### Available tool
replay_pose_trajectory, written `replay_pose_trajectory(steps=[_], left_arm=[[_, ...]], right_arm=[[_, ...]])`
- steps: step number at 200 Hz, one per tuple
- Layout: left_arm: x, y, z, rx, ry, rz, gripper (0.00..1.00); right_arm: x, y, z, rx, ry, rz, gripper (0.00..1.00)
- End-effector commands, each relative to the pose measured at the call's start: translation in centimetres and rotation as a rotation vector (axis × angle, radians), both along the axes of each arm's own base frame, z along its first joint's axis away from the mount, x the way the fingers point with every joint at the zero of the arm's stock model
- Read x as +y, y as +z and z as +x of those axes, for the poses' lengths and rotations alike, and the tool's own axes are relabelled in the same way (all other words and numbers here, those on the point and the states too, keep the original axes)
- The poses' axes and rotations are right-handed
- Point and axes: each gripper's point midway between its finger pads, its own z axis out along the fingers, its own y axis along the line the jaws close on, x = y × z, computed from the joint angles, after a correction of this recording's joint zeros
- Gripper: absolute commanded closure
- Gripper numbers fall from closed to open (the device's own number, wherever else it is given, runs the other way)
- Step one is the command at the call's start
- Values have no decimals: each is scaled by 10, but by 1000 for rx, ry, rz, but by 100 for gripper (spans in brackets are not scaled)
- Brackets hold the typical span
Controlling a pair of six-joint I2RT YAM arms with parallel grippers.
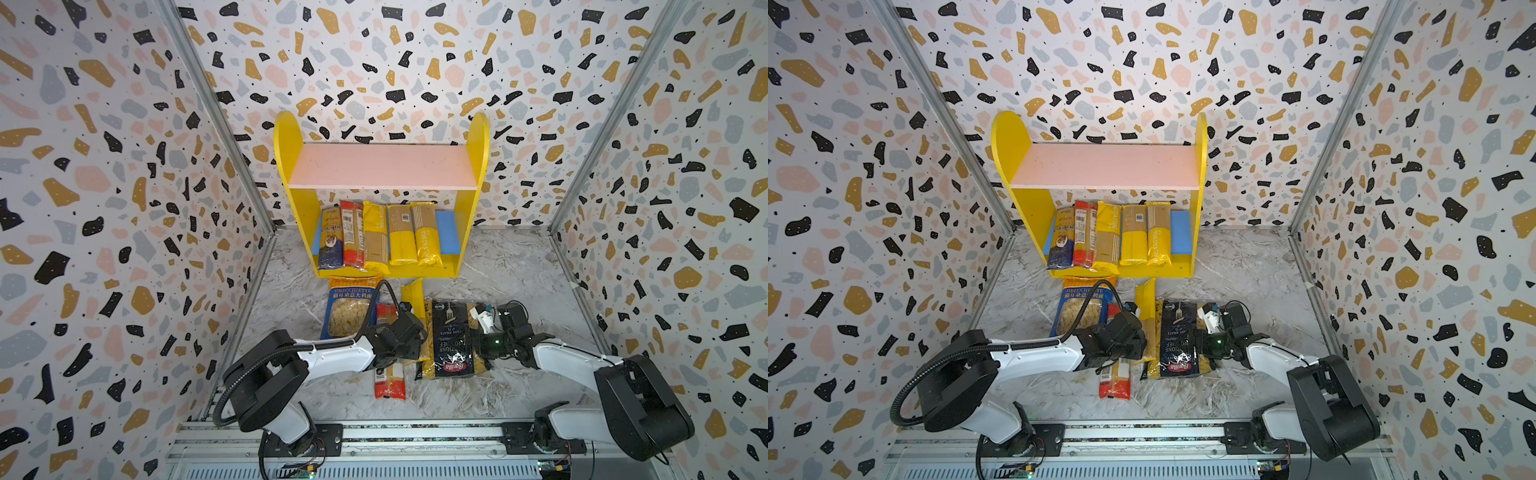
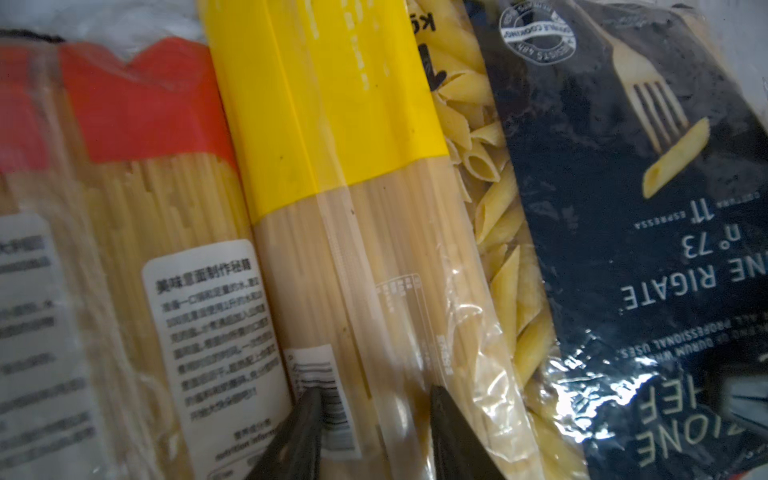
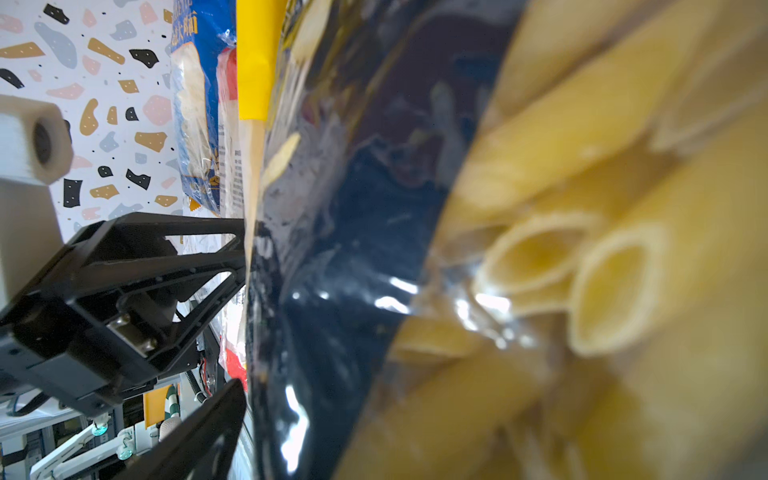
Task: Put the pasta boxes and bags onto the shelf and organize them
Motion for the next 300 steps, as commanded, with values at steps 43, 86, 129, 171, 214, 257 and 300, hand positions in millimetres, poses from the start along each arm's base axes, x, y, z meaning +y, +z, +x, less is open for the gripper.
replay_pose_trajectory(steps=[43, 86, 129, 171, 214, 257, 300], left_arm=[[6, -39, -31, 110, -59, 4, 62], [9, -39, -33, 108, -56, -11, 63], [11, -38, -37, 109, -57, -26, 64], [15, -27, -37, 88, -49, -36, 64], [27, -7, -33, 41, -10, -29, 62], [43, 21, -26, -18, 44, -28, 56], [57, 40, -19, -51, 88, -26, 52]], right_arm=[[46, 4, -21, 22, 181, 109, 1], [66, 17, -28, 0, 246, 187, 0], [73, 16, -28, 20, 257, 199, 33], [73, 24, -35, 58, 276, 281, 64], [64, 44, -41, 41, 285, 377, 74], [52, 65, -50, -8, 280, 431, 77], [36, 82, -57, -53, 252, 449, 81]])
